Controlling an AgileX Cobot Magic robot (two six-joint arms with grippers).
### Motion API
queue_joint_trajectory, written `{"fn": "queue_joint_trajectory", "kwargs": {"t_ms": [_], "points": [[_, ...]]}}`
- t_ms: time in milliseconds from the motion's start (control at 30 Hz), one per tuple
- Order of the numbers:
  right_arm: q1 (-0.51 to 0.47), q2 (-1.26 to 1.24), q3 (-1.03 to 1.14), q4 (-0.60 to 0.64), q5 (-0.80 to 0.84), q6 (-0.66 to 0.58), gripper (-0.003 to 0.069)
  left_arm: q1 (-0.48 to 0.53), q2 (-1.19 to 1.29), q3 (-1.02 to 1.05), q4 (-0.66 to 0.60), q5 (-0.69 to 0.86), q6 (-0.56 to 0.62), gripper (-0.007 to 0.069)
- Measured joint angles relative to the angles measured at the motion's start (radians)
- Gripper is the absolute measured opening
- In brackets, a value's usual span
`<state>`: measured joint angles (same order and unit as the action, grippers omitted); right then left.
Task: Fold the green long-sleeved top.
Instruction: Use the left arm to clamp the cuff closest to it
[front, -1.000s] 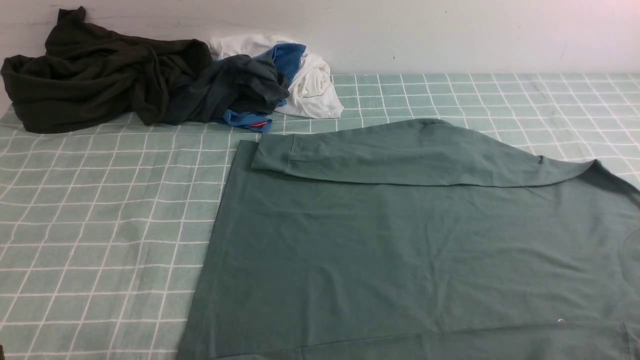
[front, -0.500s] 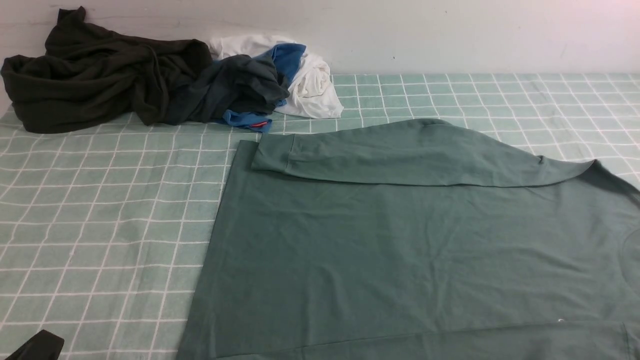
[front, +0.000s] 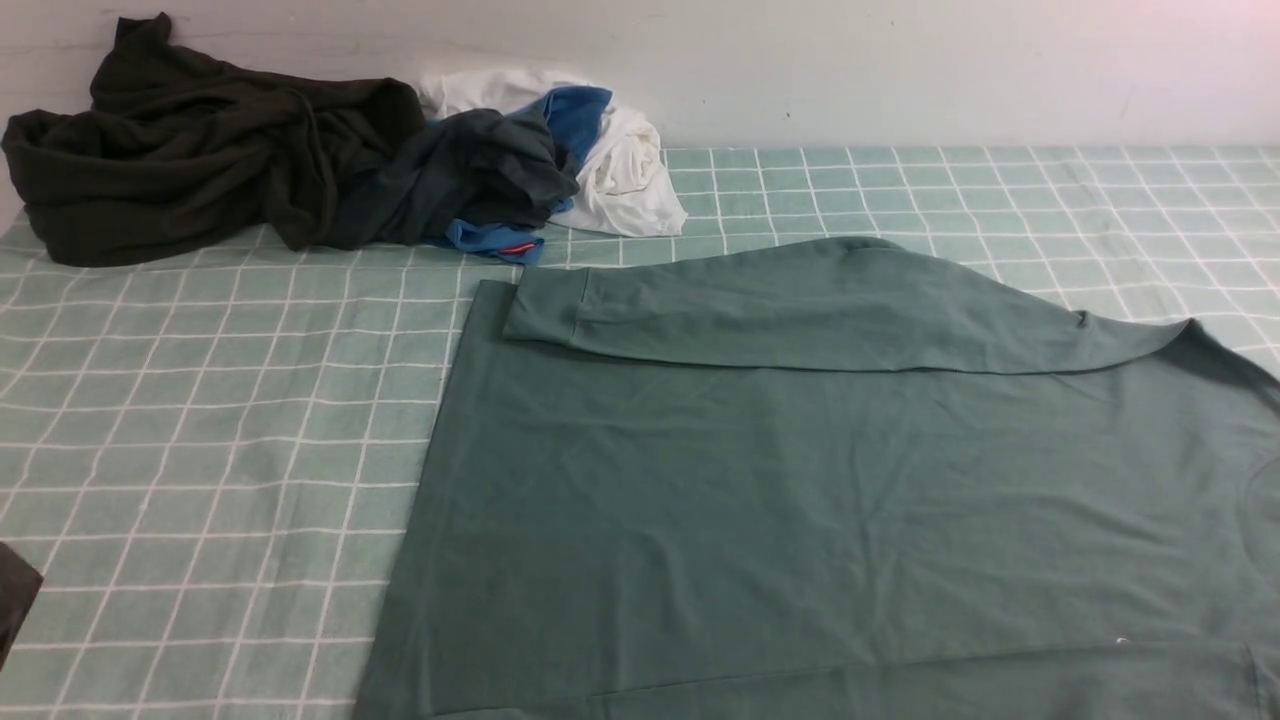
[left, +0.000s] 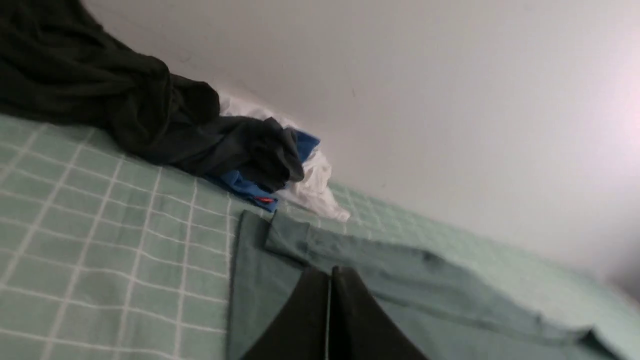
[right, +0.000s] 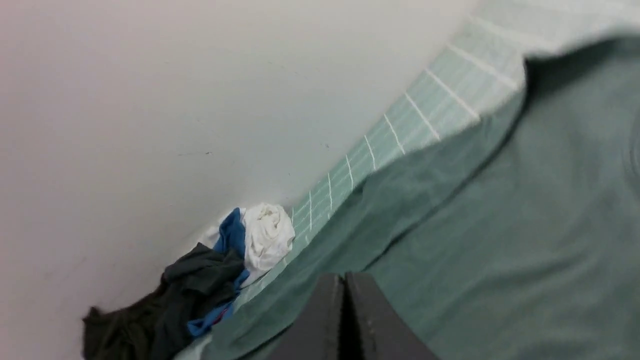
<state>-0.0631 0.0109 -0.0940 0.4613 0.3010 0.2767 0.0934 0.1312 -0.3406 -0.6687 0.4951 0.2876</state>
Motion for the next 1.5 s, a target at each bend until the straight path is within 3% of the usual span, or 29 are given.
{"fn": "queue_joint_trajectory", "kwargs": {"t_ms": [67,100,133,300,433,633,800,1000,1133,1333,1433,1500], "points": [[0.0,0.078,-0.08,-0.041,-0.003,-0.086,-0.0014,0.0,0.162,-0.111,0.123,0.14,0.056,-0.0003],[0.0,0.089,-0.087,-0.046,-0.002,-0.094,-0.0014,0.0,0.162,-0.123,0.135,0.14,0.06,-0.0003],[0.0,0.197,-0.168,-0.091,0.019,-0.162,-0.0014,-0.001,0.325,-0.24,0.231,0.283,0.084,-0.0003],[0.0,0.468,-0.412,-0.183,0.218,-0.328,-0.0014,-0.081,0.605,-0.495,0.418,0.526,0.096,-0.0003],[0.088,0.732,-0.674,-0.201,0.593,-0.421,-0.0014,-0.334,0.847,-0.628,0.532,0.684,0.097,-0.0003],[0.273,0.877,-0.699,-0.213,0.872,-0.452,-0.0014,-0.554,1.06,-0.616,0.577,0.693,0.074,0.0042],[0.34,0.891,-0.625,-0.228,0.849,-0.456,-0.0014,-0.632,1.23,-0.61,0.583,0.649,0.06,0.015],[0.341,0.892,-0.591,-0.228,0.762,-0.456,-0.0014,-0.678,1.43,-0.61,0.601,0.518,0.063,0.0353],[0.341,0.892,-0.591,-0.228,0.724,-0.456,-0.0014,-0.68,1.523,-0.61,0.653,0.452,0.062,0.042],[0.341,0.892,-0.591,-0.228,0.662,-0.456,-0.0014,-0.68,1.611,-0.61,0.663,0.42,0.062,0.0395],[0.341,0.892,-0.591,-0.228,0.647,-0.456,-0.0014,-0.68,1.627,-0.611,0.661,0.42,0.062,0.0332],[0.341,0.892,-0.591,-0.228,0.638,-0.456,-0.0014,-0.68,1.628,-0.613,0.648,0.423,0.06,0.0218]]}}
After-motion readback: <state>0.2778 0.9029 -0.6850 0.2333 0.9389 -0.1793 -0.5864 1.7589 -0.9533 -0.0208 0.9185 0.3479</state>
